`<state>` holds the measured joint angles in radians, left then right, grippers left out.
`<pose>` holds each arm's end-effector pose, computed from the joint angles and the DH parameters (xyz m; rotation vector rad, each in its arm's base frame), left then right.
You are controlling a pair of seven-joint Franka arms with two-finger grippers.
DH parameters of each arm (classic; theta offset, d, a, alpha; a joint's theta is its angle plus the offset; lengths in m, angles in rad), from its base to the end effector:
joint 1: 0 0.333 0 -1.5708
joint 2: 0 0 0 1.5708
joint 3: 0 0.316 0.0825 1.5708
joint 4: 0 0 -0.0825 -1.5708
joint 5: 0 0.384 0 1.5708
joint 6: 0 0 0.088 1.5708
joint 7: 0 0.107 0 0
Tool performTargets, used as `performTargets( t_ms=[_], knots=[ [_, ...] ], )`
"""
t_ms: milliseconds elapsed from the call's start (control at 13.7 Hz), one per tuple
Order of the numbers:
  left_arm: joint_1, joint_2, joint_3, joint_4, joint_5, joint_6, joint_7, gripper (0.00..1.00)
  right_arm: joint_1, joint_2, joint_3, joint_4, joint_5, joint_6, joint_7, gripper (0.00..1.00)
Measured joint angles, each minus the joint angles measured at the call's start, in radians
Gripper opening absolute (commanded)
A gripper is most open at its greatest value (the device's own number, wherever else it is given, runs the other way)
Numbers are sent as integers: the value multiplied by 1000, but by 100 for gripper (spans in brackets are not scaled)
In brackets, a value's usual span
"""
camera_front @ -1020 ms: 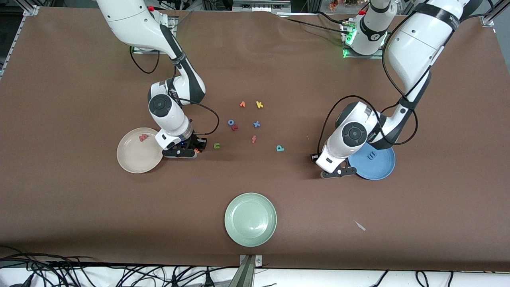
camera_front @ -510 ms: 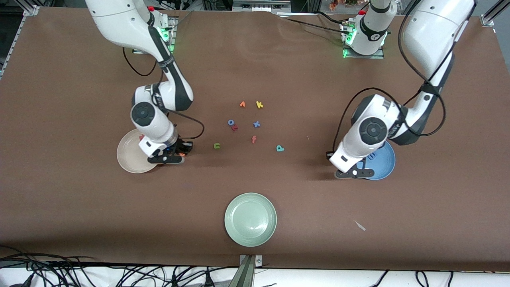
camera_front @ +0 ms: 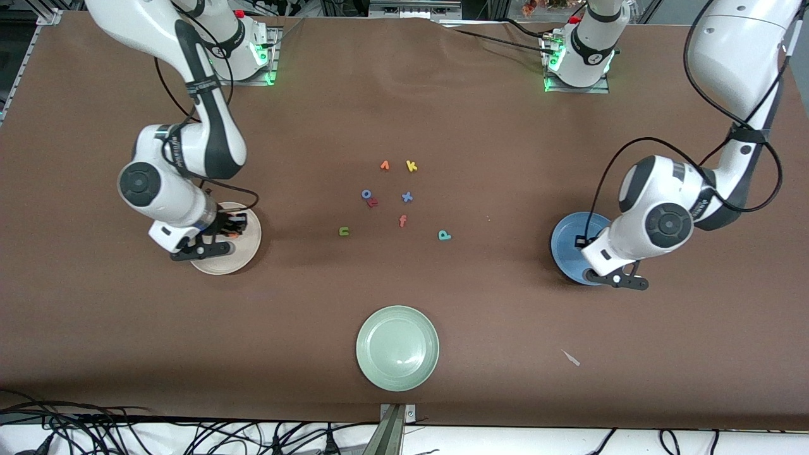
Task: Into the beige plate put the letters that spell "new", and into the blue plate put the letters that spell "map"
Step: 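Drop a in blue plate with the left gripper while the right gripper drops e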
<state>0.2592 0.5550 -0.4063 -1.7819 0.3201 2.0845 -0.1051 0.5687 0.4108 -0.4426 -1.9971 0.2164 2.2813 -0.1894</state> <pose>0.6315 -0.0595 0.2497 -3.0432 0.2967 0.2847 0.5908 0.0878 0.2644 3.1120 0.3006 -0.1211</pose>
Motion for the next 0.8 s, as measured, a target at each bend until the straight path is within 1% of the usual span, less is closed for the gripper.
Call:
performTargets(
  t_ms=[219,364,437,510,583,656,802],
  knots=[
    [26,33,-2,-38,0,1,56,15,-5,-3,-70,-59,1,65,-167,31],
    [20,49,-12,-50,0,2,54,16,-14,-3,-85,-84,1,107,-209,46],
    [16,51,-16,-53,0,2,54,19,-17,-1,-85,-99,1,136,-214,50],
    [13,54,-17,-54,0,3,54,38,-16,2,-85,-111,1,161,-215,52],
    [13,57,-19,-56,0,6,54,80,-16,5,-83,-122,5,178,-215,52],
    [13,60,-19,-58,0,13,55,100,-15,6,-80,-124,17,182,-215,52],
    [13,60,-37,-57,0,18,55,100,-11,6,-74,-123,38,183,-214,52]
  ],
)
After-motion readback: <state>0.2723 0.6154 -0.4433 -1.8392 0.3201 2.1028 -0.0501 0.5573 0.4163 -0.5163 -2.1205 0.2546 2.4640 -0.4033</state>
